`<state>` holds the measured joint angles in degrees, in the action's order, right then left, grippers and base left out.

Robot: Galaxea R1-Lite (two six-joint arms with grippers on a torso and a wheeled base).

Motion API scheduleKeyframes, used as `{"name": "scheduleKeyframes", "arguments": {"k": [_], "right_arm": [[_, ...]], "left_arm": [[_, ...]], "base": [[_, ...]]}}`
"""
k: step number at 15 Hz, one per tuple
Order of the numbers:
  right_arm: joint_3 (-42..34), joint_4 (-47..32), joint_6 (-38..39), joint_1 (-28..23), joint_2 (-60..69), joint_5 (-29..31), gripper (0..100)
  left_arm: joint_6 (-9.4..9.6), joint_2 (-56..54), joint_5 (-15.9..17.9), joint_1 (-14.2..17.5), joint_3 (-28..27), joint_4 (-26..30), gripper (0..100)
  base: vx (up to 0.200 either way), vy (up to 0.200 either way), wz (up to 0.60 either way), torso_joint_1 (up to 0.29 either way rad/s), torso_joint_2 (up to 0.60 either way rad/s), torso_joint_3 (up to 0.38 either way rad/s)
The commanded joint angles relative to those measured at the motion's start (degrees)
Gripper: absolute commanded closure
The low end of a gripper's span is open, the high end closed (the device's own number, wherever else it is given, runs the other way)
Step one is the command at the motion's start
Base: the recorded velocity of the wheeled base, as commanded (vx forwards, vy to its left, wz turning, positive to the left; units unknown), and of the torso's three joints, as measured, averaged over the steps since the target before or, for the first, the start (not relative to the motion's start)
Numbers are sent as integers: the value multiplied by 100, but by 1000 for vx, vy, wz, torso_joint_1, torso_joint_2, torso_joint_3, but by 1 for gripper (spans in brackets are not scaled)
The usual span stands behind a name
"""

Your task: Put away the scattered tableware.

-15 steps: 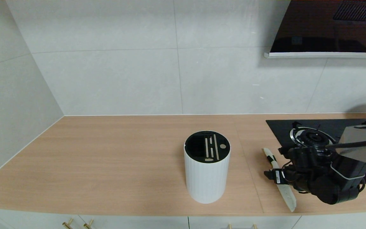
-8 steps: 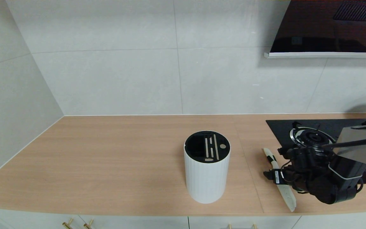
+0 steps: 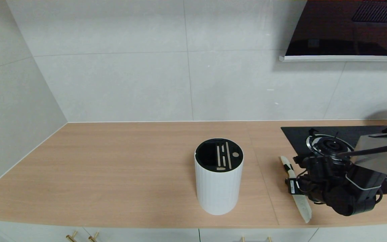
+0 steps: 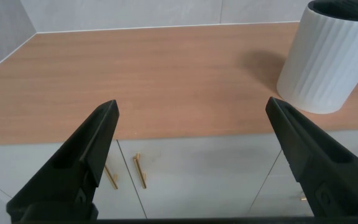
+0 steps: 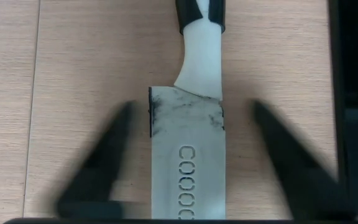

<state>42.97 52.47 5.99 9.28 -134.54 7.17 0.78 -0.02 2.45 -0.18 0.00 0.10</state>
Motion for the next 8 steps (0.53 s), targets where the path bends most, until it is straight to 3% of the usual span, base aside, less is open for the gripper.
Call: {"name": "scheduleKeyframes", "arguments": {"k": [1,8], "right_arm": [[1,18,-1,4,-38,-5,100],[1,62,34,-5,129,4,100]], "left_arm": [[1,2,-8,1,0,-1,0],[1,2,1,1,0,-1,0]], "base": [[0,0,0,0,0,0],[0,0,0,0,0,0]]}}
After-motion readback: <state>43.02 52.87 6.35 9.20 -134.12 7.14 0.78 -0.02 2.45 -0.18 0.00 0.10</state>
